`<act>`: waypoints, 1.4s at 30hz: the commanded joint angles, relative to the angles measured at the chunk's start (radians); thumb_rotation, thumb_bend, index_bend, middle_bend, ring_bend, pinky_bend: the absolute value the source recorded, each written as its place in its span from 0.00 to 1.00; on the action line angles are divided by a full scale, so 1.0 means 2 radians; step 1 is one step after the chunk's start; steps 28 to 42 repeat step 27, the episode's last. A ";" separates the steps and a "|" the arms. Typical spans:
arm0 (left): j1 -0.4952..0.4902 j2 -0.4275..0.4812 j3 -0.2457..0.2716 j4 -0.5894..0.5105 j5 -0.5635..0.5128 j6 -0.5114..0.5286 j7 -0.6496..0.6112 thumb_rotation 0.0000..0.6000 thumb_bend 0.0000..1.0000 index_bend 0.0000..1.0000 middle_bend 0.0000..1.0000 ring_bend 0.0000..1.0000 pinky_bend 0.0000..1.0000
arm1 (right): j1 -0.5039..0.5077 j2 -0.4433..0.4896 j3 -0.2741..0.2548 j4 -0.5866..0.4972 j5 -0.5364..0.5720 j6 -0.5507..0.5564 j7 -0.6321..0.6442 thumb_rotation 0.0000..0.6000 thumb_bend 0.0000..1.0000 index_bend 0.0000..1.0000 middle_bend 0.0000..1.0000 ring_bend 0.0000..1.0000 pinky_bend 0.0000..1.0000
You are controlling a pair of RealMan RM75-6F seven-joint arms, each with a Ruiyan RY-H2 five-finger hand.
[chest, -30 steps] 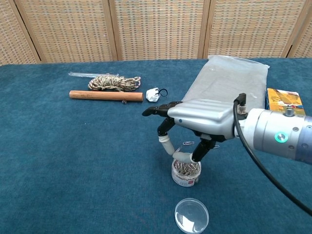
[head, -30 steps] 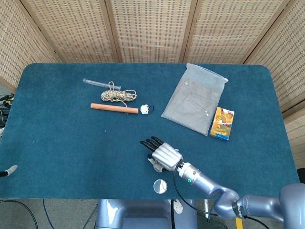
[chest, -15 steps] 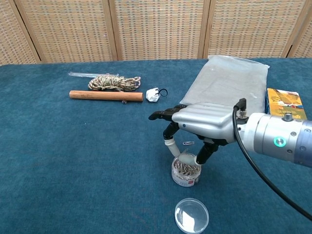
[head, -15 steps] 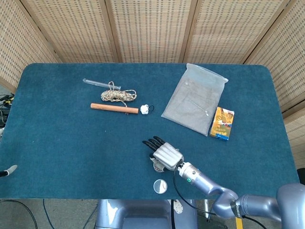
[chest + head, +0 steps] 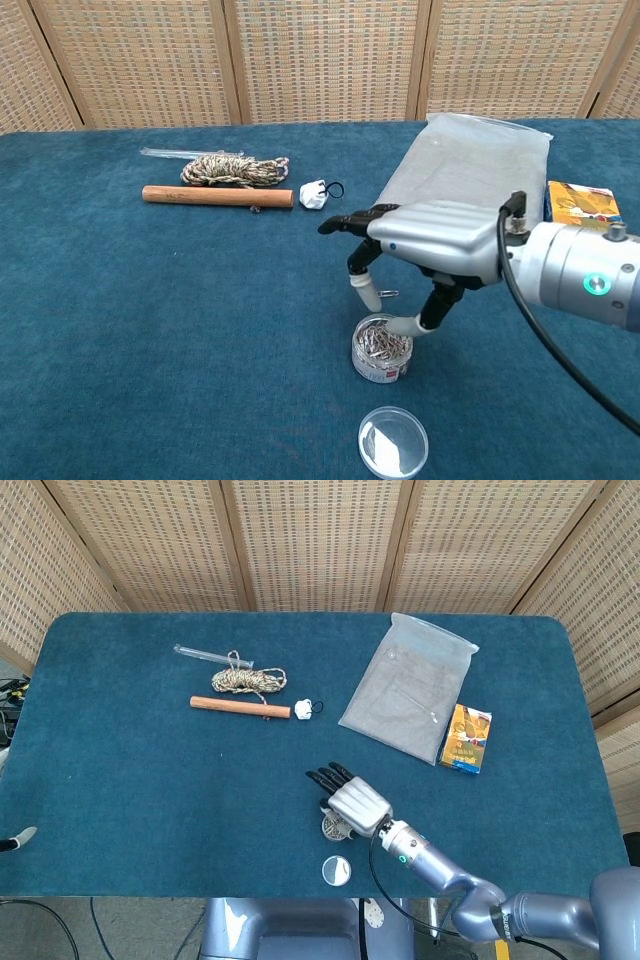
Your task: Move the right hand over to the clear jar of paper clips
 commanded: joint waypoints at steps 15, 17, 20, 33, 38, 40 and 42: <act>0.008 0.006 0.005 0.000 0.021 0.016 -0.022 1.00 0.07 0.00 0.00 0.00 0.00 | -0.169 0.154 -0.056 0.008 -0.055 0.236 0.072 1.00 0.00 0.03 0.00 0.00 0.00; 0.007 0.003 0.004 0.004 0.020 0.014 -0.026 1.00 0.07 0.00 0.00 0.00 0.00 | -0.213 0.165 -0.062 0.028 -0.029 0.273 0.084 1.00 0.00 0.01 0.00 0.00 0.00; 0.008 0.002 0.006 0.006 0.028 0.018 -0.028 1.00 0.07 0.00 0.00 0.00 0.00 | -0.237 0.161 -0.062 0.044 -0.030 0.297 0.091 1.00 0.00 0.00 0.00 0.00 0.00; 0.012 0.003 0.010 0.006 0.038 0.025 -0.033 1.00 0.06 0.00 0.00 0.00 0.00 | -0.258 0.155 -0.051 0.055 -0.032 0.319 0.088 1.00 0.00 0.00 0.00 0.00 0.00; 0.012 0.003 0.010 0.006 0.038 0.025 -0.033 1.00 0.06 0.00 0.00 0.00 0.00 | -0.258 0.155 -0.051 0.055 -0.032 0.319 0.088 1.00 0.00 0.00 0.00 0.00 0.00; 0.012 0.003 0.010 0.006 0.038 0.025 -0.033 1.00 0.06 0.00 0.00 0.00 0.00 | -0.258 0.155 -0.051 0.055 -0.032 0.319 0.088 1.00 0.00 0.00 0.00 0.00 0.00; 0.012 0.003 0.010 0.006 0.038 0.025 -0.033 1.00 0.06 0.00 0.00 0.00 0.00 | -0.258 0.155 -0.051 0.055 -0.032 0.319 0.088 1.00 0.00 0.00 0.00 0.00 0.00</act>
